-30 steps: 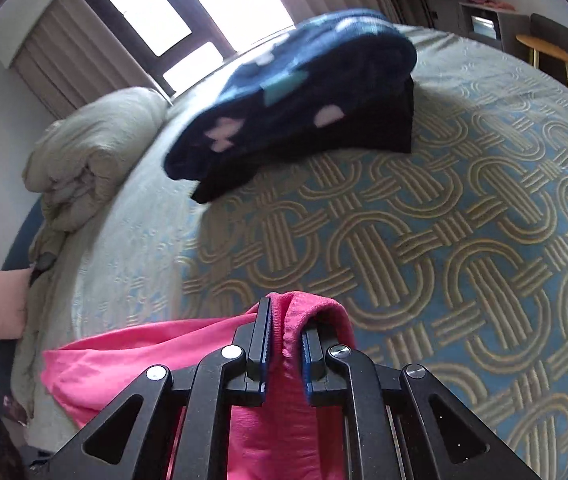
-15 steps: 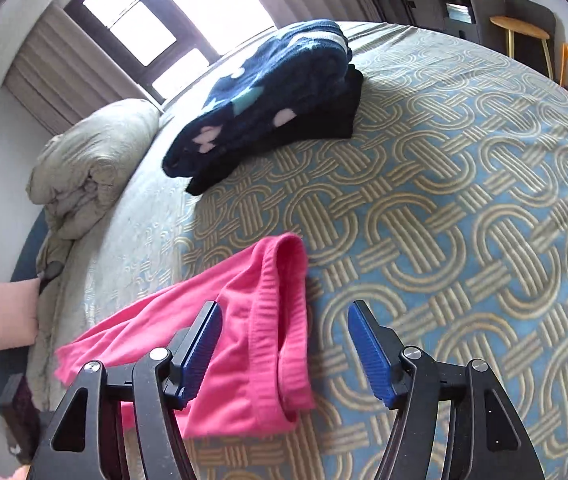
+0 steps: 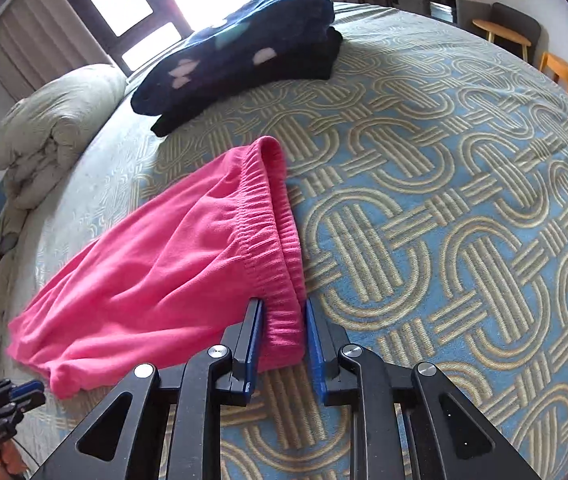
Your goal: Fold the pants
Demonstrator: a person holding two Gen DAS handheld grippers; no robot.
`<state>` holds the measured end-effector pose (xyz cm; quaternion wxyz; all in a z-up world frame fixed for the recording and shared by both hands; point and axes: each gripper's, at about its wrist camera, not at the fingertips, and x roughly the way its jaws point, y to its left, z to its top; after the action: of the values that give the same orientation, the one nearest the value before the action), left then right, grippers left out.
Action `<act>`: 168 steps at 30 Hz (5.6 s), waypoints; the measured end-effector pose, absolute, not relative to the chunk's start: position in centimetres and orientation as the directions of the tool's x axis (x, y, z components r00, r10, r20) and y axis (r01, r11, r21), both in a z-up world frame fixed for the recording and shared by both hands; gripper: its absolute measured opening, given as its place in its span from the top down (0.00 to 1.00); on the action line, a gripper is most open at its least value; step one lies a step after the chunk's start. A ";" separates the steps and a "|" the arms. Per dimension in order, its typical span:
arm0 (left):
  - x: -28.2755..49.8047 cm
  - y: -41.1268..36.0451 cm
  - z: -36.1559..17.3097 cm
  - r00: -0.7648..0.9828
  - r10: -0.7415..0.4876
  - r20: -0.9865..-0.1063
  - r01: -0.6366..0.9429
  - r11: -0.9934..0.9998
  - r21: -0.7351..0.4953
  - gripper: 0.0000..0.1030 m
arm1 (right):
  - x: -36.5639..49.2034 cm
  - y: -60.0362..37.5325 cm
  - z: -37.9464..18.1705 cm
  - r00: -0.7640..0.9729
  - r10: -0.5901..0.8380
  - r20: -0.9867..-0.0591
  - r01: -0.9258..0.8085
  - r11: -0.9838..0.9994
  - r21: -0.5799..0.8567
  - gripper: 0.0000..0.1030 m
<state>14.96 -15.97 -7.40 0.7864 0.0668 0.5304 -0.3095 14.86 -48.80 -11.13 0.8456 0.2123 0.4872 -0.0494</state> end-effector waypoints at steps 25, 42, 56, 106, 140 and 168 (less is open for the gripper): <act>18.8 29.0 -9.8 0.610 -0.127 -0.782 -0.395 0.807 -0.439 0.88 | 20.5 -17.7 -3.4 0.527 0.186 -0.829 -0.188 0.977 0.100 0.40; 23.9 31.7 -7.4 0.748 -0.113 -0.654 -0.333 0.788 -0.518 1.00 | 23.6 -11.7 -5.8 0.423 0.146 -0.894 -0.136 0.986 0.097 0.40; 26.8 31.6 -12.4 0.550 -0.119 -0.826 -0.349 0.866 -0.357 0.41 | 23.3 -13.4 -7.4 0.396 0.170 -0.902 -0.088 0.985 0.147 0.40; 32.4 9.5 -10.7 0.425 -0.155 -0.892 0.393 0.919 0.028 0.45 | 32.2 -17.9 -11.4 0.308 0.182 -0.934 -0.366 0.929 0.060 0.40; 17.1 -15.2 -8.8 0.046 -0.593 -0.804 0.631 0.641 -0.436 0.52 | 27.0 -44.9 -11.2 0.449 0.045 -0.892 0.264 0.948 0.180 0.36; 15.6 -21.5 -11.0 -0.031 -0.582 -0.813 0.604 0.637 -0.479 0.96 | 23.9 -48.9 -11.9 0.615 0.054 -0.787 0.252 0.932 0.261 0.60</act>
<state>15.57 -21.53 -10.97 0.6959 0.0097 0.5780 -0.4260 23.94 -48.87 -11.87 0.8813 0.1759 0.4350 -0.0564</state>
